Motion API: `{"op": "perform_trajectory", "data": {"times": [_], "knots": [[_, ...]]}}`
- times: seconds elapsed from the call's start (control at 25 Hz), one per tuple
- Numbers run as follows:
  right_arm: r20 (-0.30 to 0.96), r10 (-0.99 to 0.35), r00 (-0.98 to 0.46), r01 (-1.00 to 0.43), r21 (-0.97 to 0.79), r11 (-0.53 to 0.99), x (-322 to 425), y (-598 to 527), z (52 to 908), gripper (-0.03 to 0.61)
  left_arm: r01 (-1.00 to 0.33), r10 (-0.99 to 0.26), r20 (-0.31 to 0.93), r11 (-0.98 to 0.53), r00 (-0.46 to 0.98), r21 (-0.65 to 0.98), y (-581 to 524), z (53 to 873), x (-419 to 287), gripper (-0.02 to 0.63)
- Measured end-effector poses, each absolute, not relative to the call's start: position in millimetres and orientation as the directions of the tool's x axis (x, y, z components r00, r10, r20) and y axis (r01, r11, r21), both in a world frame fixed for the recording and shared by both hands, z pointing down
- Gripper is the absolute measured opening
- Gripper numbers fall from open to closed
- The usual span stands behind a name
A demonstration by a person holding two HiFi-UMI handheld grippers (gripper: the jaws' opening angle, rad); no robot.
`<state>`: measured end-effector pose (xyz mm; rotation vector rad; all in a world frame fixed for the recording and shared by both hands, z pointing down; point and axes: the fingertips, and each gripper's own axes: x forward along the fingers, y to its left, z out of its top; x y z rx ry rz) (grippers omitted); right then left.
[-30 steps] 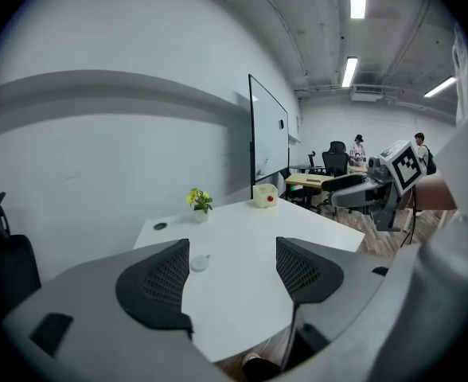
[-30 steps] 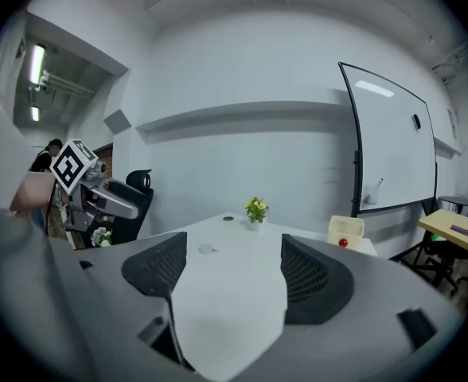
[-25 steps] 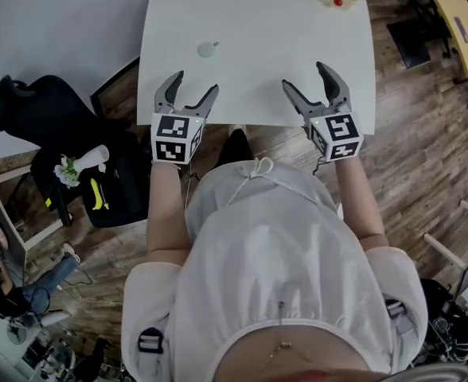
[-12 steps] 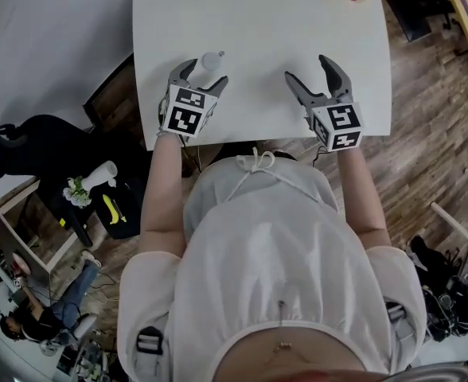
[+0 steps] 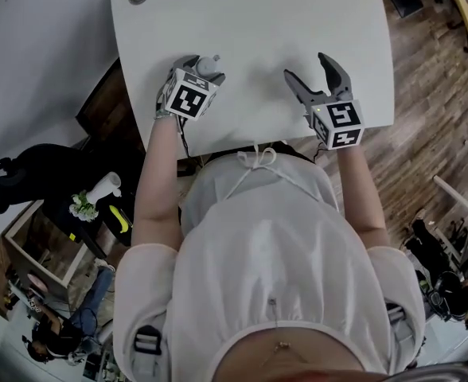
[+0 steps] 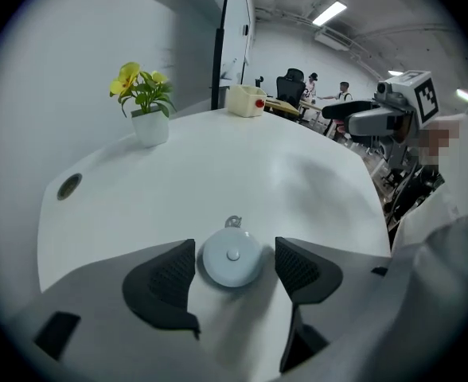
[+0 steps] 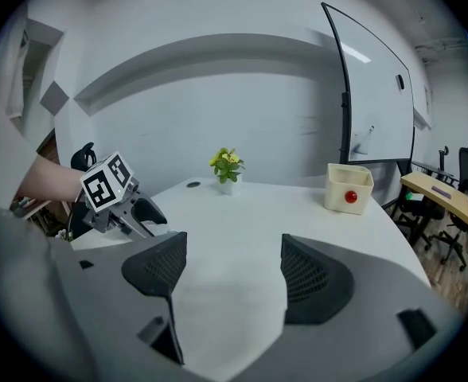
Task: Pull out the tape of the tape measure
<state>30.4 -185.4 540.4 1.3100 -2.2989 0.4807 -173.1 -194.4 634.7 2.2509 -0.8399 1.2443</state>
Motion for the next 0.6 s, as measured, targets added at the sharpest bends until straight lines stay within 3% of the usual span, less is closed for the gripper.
{"op": "perform_trajectory", "data": {"times": [0.24, 0.36, 0.6], "knots": [[0.555, -0.716, -0.424, -0.882, -0.073, 0.466, 36.0, -186.0, 543.5, 0.367, -0.675, -0.317, 0.852, -0.736, 0.416, 0.056, -194.2, 633.6, -172.9, 0.288], [0.558, -0.714, -0.422, -0.882, -0.071, 0.466, 35.3, -187.6, 542.9, 0.365, -0.676, -0.321, 0.859, -0.735, 0.399, 0.039, -193.1, 632.4, -172.8, 0.229], [0.559, -0.703, -0.439, -0.873, -0.080, 0.481, 35.5, -185.9, 541.8, 0.359, -0.687, -0.317, 0.870, -0.726, 0.377, 0.032, -187.8, 633.4, -171.2, 0.227]]}}
